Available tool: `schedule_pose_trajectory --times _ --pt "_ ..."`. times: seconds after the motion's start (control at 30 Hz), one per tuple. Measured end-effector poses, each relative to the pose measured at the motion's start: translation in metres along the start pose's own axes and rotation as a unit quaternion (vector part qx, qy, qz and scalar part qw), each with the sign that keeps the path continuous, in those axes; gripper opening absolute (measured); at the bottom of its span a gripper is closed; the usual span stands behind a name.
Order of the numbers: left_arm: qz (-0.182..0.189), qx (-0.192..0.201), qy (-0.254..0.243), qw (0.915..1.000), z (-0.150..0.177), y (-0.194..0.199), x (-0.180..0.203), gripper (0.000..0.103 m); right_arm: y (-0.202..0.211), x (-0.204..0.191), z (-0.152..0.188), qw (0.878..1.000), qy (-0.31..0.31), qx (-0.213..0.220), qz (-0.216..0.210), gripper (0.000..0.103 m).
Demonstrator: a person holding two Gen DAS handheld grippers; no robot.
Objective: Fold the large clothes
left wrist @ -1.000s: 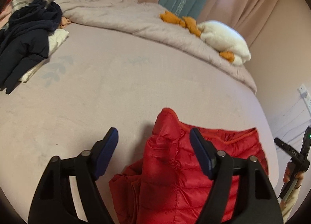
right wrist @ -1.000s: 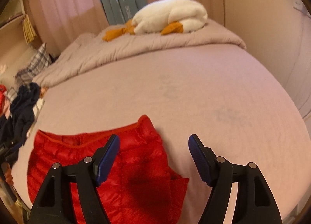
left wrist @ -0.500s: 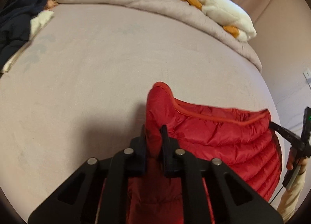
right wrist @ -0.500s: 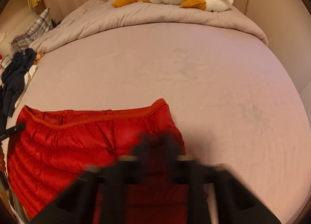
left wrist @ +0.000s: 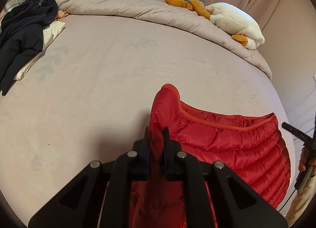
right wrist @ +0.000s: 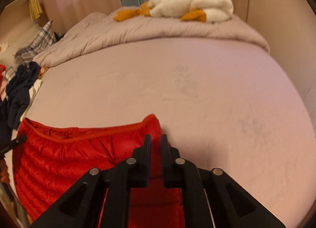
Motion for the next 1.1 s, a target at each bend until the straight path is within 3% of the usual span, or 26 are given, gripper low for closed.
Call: schedule_pose_trajectory --times 0.03,0.07,0.1,0.27,0.33,0.37,0.4,0.7,1.1 --pt "0.001 0.0 0.0 1.0 0.0 0.0 0.0 0.009 -0.003 0.003 0.002 1.0 -0.003 -0.007 0.003 0.024" --pt "0.002 0.001 0.001 1.0 0.0 0.001 0.0 0.009 -0.004 0.002 0.002 1.0 -0.004 -0.009 0.005 0.044" --pt "0.004 0.002 0.001 1.0 0.0 0.002 0.001 0.009 -0.006 0.002 0.003 1.0 -0.004 -0.008 0.006 0.052" --pt "0.007 0.003 0.003 1.0 -0.001 0.001 0.001 0.009 -0.019 -0.003 0.008 1.0 0.004 -0.023 0.004 0.052" --pt "0.009 0.004 0.007 0.9999 0.0 0.001 0.0 0.009 -0.028 -0.002 0.011 0.999 0.0 -0.033 0.002 0.037" --pt "0.009 0.005 0.008 0.9999 -0.001 0.001 0.0 0.009 -0.031 -0.002 0.011 0.999 -0.001 -0.037 0.002 0.014" --pt "0.01 0.006 0.008 0.9999 -0.001 0.002 0.0 0.009 -0.033 -0.002 0.012 0.999 -0.003 -0.04 0.002 0.007" --pt "0.004 0.014 0.012 0.9998 -0.006 -0.002 0.001 0.01 -0.007 0.003 -0.01 0.999 -0.015 0.028 0.021 0.002" --pt "-0.015 -0.036 0.018 0.9991 0.02 -0.037 -0.007 0.013 -0.048 0.011 0.017 0.998 -0.026 -0.033 0.039 0.002"
Point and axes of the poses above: each gripper's, at about its wrist camera, not at the fingertips, and y roughly against the way its jaws point, x to its right, z to its underside, the point moved 10 cm from there along -y, roughly the way its jaws point, and after that the axes turned 2 degrees about -z, right-handed, at the moved point
